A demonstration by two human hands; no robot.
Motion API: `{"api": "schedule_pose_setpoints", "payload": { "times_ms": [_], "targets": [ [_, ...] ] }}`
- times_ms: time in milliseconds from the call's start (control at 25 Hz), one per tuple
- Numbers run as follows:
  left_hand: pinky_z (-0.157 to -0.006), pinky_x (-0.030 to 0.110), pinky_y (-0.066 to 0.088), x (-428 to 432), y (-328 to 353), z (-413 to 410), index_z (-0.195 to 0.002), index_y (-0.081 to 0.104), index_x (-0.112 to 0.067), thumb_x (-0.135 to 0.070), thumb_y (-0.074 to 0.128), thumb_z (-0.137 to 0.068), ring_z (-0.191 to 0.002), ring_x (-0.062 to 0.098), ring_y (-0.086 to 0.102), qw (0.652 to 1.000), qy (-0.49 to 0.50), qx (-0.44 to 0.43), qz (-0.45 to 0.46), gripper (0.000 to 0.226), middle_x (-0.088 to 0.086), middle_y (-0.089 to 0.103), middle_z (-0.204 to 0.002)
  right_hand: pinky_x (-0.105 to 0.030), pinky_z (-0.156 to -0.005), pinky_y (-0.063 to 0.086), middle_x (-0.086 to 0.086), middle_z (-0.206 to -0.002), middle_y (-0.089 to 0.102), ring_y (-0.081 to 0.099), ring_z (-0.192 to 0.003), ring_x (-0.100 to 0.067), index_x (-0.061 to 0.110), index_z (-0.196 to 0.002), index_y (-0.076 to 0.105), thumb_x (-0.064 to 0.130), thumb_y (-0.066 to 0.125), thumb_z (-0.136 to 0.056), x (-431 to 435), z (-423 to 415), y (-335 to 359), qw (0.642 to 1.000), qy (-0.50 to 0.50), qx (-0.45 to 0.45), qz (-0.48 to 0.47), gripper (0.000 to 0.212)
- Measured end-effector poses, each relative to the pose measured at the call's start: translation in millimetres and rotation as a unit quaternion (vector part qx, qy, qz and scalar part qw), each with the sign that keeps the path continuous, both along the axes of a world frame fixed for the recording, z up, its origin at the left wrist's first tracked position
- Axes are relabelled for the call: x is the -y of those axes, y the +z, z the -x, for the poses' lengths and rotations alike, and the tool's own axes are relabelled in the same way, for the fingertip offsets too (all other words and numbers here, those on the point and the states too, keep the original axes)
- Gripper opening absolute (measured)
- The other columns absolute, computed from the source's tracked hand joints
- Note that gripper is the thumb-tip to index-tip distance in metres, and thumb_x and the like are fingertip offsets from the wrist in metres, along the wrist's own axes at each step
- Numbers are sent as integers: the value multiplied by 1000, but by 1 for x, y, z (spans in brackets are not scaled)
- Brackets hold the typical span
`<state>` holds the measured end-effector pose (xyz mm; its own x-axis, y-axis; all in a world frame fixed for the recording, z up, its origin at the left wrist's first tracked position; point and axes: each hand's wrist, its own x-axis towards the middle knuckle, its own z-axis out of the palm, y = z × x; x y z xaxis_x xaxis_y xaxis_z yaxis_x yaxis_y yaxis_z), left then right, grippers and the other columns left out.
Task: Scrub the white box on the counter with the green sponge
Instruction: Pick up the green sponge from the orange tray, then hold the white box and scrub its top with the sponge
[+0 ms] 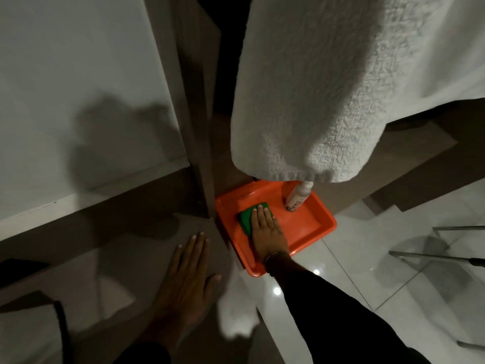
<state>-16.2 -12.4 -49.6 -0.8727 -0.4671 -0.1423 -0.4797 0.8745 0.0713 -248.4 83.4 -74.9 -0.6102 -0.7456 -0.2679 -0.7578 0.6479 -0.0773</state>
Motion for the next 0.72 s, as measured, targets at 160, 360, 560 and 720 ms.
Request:
{"api": "schedule_pose_setpoints", "payload": {
  "times_ms": [160,360,560,720],
  "targets": [
    [-123,58,31,-1,7,-2,-161,21,-4,-58,27,-102,-156,36,27,1000,-8,13,-4,80,18,19,-171,-45,-120,26,-18,-163,26,19,-152,-33,4,-155,23,12,29,-102,-2,9,22,999,13,-19,22,54],
    [-129,53,19,-15,84,-48,-155,39,-3,-55,45,-99,-152,37,33,994,5,-105,17,77,19,35,-164,-45,-117,32,-13,-163,29,25,-150,-32,13,-156,26,12,42,-98,-21,-21,102,994,15,-40,99,61],
    [-132,44,0,-6,135,-153,-165,4,-15,-69,41,-96,-162,23,1,977,115,-167,-71,95,7,1,-175,-48,-111,39,-12,-159,38,39,-144,-33,20,-154,33,10,58,-91,-19,-111,177,979,48,-7,197,68],
    [-132,46,6,20,151,-263,-165,1,-21,-65,65,-87,-162,22,-3,927,268,-250,-78,110,5,1,-176,-47,-109,44,-9,-157,42,45,-139,-28,23,-153,36,3,62,-88,20,-222,211,961,79,53,261,73]
  ]
}}
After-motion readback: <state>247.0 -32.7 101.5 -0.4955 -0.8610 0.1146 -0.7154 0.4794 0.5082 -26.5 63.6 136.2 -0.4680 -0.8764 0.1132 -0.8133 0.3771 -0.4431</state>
